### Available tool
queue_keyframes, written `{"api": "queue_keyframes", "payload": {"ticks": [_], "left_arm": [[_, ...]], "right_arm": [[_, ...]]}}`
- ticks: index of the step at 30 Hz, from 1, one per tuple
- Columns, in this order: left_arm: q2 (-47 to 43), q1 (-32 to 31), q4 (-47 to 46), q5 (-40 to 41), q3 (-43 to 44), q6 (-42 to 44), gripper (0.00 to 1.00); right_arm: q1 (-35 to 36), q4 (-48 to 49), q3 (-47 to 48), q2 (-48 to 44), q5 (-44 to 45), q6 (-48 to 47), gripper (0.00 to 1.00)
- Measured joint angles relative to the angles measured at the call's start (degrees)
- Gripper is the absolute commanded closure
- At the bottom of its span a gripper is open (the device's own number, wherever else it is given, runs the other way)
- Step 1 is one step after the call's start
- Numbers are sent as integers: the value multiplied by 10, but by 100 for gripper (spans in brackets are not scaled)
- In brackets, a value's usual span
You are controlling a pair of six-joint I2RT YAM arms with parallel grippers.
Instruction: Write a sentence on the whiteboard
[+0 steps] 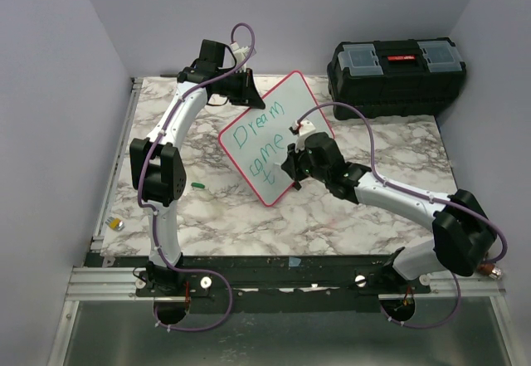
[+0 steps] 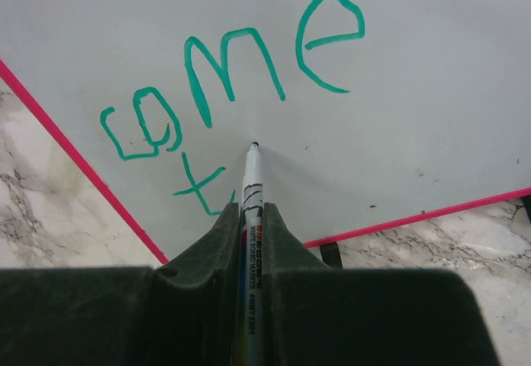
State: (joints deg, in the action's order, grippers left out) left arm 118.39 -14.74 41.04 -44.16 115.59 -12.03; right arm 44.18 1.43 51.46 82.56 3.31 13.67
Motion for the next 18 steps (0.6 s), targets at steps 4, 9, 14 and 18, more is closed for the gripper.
{"api": "queue_keyframes", "payload": {"ticks": [4, 9, 14, 18], "left_arm": [[0, 0, 0, 0, 0, 0, 100], [0, 0, 0, 0, 0, 0, 100], [0, 0, 0, 0, 0, 0, 100], [0, 0, 0, 0, 0, 0, 100]], "right_arm": [[0, 6, -9, -3, 0, 5, 99], [0, 3, -31, -12, 0, 13, 99], [0, 2, -48, -18, 0, 23, 99], [0, 1, -55, -21, -2, 33, 99]]}}
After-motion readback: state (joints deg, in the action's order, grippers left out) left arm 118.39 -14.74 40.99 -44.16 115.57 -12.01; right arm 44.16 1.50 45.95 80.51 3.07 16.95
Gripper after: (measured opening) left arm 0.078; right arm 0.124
